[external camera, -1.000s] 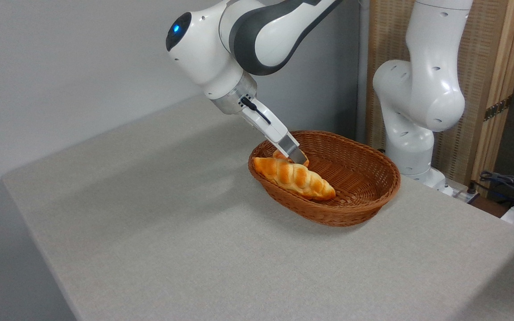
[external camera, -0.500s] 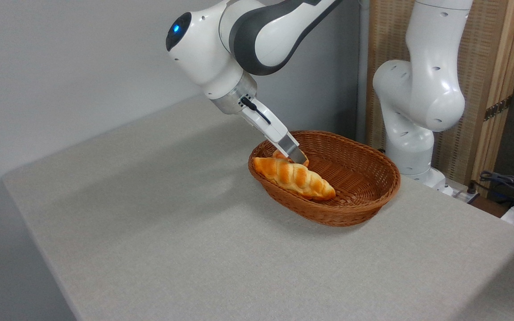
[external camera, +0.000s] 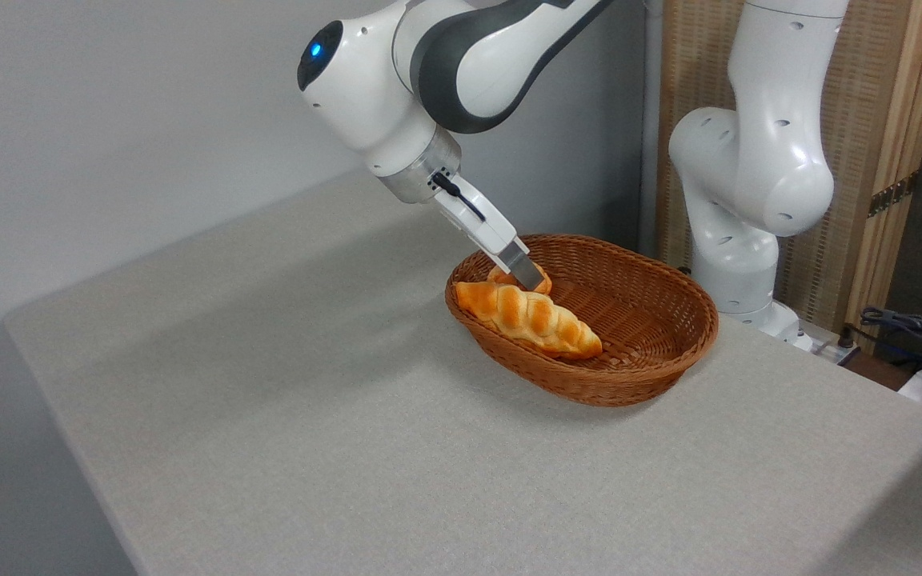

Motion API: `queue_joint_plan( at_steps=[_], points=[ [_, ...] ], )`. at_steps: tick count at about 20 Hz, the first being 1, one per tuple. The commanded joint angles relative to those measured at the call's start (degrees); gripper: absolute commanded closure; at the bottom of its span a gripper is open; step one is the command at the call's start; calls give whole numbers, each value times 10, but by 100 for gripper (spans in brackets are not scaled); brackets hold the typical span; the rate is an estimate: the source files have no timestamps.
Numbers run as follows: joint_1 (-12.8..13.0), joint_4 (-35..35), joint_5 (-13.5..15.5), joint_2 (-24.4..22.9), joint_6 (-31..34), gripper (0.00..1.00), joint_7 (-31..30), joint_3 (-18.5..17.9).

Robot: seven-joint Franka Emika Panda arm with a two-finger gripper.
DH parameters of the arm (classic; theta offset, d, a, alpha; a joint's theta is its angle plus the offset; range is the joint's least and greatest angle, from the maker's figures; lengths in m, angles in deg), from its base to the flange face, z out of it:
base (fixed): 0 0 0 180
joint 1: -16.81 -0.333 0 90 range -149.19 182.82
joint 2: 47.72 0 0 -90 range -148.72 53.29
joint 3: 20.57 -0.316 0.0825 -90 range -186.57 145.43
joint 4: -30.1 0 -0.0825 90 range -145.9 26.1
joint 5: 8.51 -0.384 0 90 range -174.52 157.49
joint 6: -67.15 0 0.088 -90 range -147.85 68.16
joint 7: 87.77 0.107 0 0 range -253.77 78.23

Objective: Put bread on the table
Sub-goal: 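Lower the gripper onto the orange bun and close on it, then lift the orange bun out of the basket and carry it beside the basket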

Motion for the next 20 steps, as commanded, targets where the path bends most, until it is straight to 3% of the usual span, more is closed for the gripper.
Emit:
queue_joint_plan(
  at_steps=[1,6,10,17,20],
  points=[
    [4,33,-4,-10,54,58,28,-8],
    [3,69,-5,-14,91,56,66,-14],
    [1,118,-3,-14,83,54,68,-41],
    [-2,164,-1,-5,9,54,68,-62],
    [-2,164,-1,8,-59,54,67,-76]
  ],
)
